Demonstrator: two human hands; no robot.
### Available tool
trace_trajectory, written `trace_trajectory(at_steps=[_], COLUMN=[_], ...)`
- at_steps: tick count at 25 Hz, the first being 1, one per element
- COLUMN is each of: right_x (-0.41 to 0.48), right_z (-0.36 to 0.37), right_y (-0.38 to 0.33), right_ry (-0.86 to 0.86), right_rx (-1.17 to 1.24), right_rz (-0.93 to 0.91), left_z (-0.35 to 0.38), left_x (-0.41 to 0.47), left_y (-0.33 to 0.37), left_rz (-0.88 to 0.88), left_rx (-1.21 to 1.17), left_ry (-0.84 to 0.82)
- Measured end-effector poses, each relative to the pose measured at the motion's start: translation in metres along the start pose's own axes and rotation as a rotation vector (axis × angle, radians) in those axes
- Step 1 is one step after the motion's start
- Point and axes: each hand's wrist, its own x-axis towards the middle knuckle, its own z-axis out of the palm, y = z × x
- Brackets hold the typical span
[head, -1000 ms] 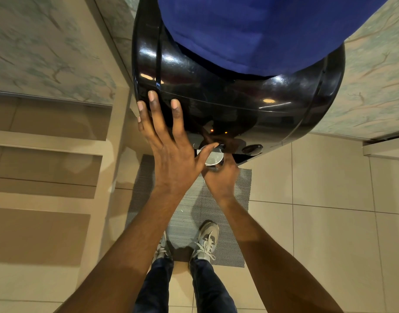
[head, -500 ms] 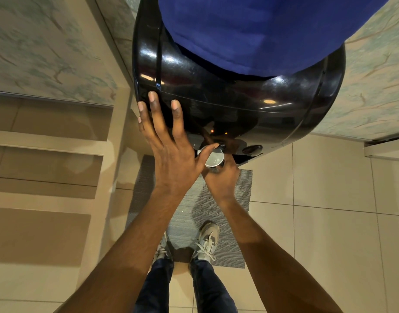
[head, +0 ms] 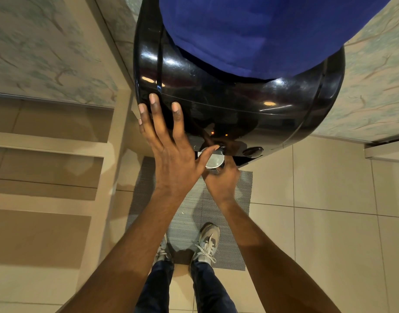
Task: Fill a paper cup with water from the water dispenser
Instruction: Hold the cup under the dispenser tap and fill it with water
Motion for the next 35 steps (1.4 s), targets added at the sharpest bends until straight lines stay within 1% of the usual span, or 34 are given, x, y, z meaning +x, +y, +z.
trace_trajectory(at_steps=[8, 17, 22, 35], right_x=[-0.002, -0.003, -0.005, -0.008], right_z=[-0.002, -0.003, -0.004, -0.009], right_y=[-0.001, -0.005, -0.006, -0.011], right_ry=[-0.004, -0.003, 0.002, 0.019], right_rx=[0.011, -0.025, -0.014, 0.032], right_rz=[-0.008, 0.047, 0.012, 0.010], left_z=[-0.002, -0.008, -0.013, -0.019], left_x=[0.002, -0.002, -0.003, -0.004], left_y=[0.003, -0.006, -0.007, -0.010], left_rz=[-0.028, 0.031, 0.042, 0.009], left_rx=[-0.006, -0.008, -0.014, 0.000], left_ry=[0.016, -0.034, -0.049, -0.057])
